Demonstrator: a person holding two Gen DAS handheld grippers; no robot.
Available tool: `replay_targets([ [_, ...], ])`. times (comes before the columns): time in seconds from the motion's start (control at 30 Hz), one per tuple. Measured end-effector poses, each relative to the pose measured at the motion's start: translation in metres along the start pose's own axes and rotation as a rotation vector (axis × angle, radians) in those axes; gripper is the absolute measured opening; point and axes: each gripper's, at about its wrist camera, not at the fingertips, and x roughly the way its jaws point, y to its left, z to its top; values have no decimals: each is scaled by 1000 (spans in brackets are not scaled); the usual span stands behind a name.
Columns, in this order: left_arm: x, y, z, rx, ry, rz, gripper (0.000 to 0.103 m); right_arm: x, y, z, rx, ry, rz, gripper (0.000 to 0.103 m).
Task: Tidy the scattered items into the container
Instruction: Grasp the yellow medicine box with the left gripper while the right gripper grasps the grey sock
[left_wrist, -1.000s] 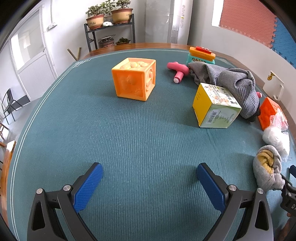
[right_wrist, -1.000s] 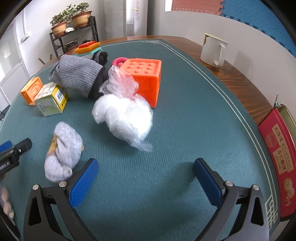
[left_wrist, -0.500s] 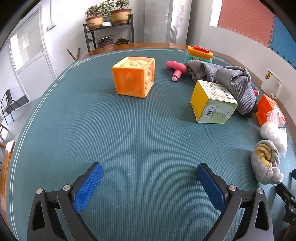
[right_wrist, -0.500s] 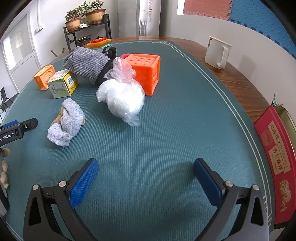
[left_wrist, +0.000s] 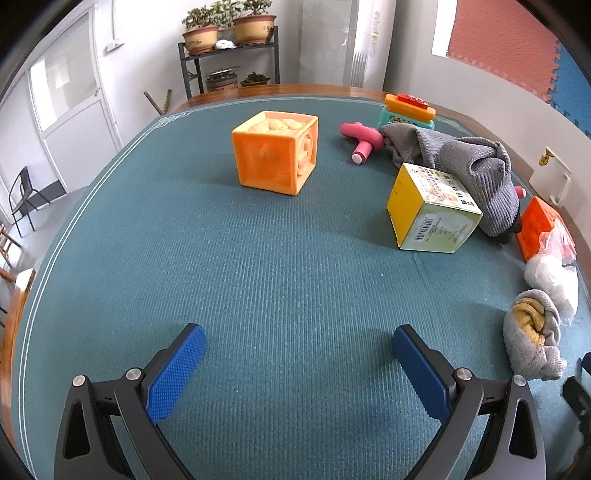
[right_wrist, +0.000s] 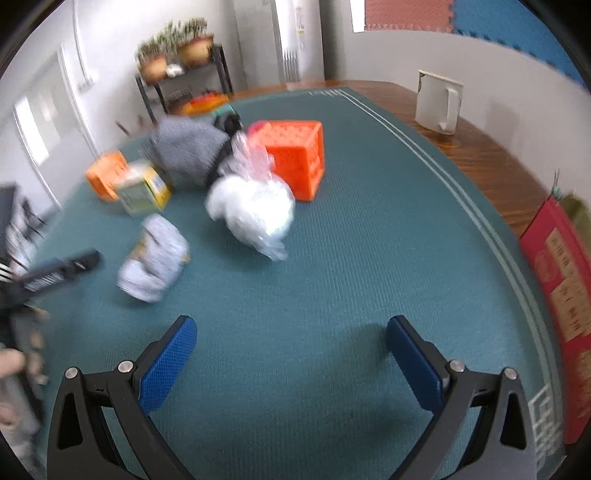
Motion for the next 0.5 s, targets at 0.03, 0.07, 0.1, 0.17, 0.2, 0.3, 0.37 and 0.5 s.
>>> replay_targets([
  [0.03,0,0,2,5,7,-11,103,-5,-3,-1,14,-19,22,103],
  [0.07,-1,0,5,12,10,-47,103,-9,-4,-2,19,-35,32,103],
  [0.1,-4,-1,10,14,6,-87,103,-12,-3,-1,18,-49,33,103],
  [0.17,-9,-5,20,23,-20,-127,103,-17,-2,0,17,-77,34,103],
  [0.2,-12,-8,25,34,-34,-137,103,-19,-2,1,20,-87,36,103],
  [0.3,-10,-28,41,97,-61,-144,103,-21,-3,4,39,-107,45,103],
  [0.37,-5,-39,49,128,-60,-148,103,-21,-3,4,49,-111,44,103],
  [0.5,5,-57,57,138,-61,-166,103,-16,-5,4,58,-96,44,103],
])
